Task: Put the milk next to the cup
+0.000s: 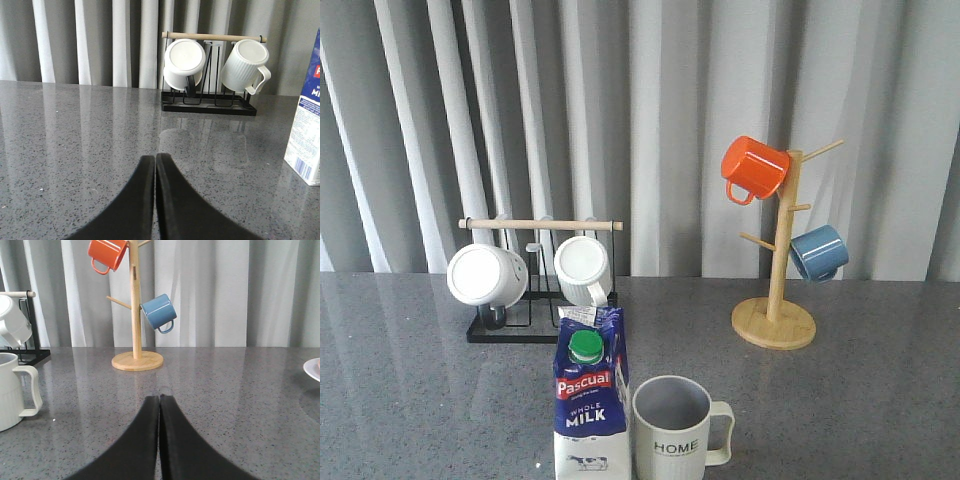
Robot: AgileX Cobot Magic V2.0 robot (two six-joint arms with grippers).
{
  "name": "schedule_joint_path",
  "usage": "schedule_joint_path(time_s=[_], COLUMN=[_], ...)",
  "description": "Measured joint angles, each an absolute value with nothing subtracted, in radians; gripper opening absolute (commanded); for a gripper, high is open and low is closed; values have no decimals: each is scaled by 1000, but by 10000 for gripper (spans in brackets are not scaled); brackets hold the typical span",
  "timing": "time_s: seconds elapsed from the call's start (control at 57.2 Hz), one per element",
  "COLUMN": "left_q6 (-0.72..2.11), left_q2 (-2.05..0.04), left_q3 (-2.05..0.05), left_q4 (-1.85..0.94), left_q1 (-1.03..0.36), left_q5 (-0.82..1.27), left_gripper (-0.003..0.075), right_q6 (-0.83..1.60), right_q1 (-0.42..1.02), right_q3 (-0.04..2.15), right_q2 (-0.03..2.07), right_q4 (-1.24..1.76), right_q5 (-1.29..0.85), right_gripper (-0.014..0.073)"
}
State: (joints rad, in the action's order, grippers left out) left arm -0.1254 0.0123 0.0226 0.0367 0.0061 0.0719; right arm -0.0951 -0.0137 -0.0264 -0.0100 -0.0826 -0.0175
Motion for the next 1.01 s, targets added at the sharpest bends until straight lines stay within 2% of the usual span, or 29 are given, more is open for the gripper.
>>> schedule_joint_path(time_s=[1.014], left_q6=[-125], left_q2=[12], left_q3=[23], left_q4=[37], left_q1=[6], left_q5=[72], left_gripper=[-7], right_q6=[-44], right_q1=[-14], right_q3=[-27], right_q2=[-10], right_q4=[0], right_q5=[-59], right_gripper=[-9])
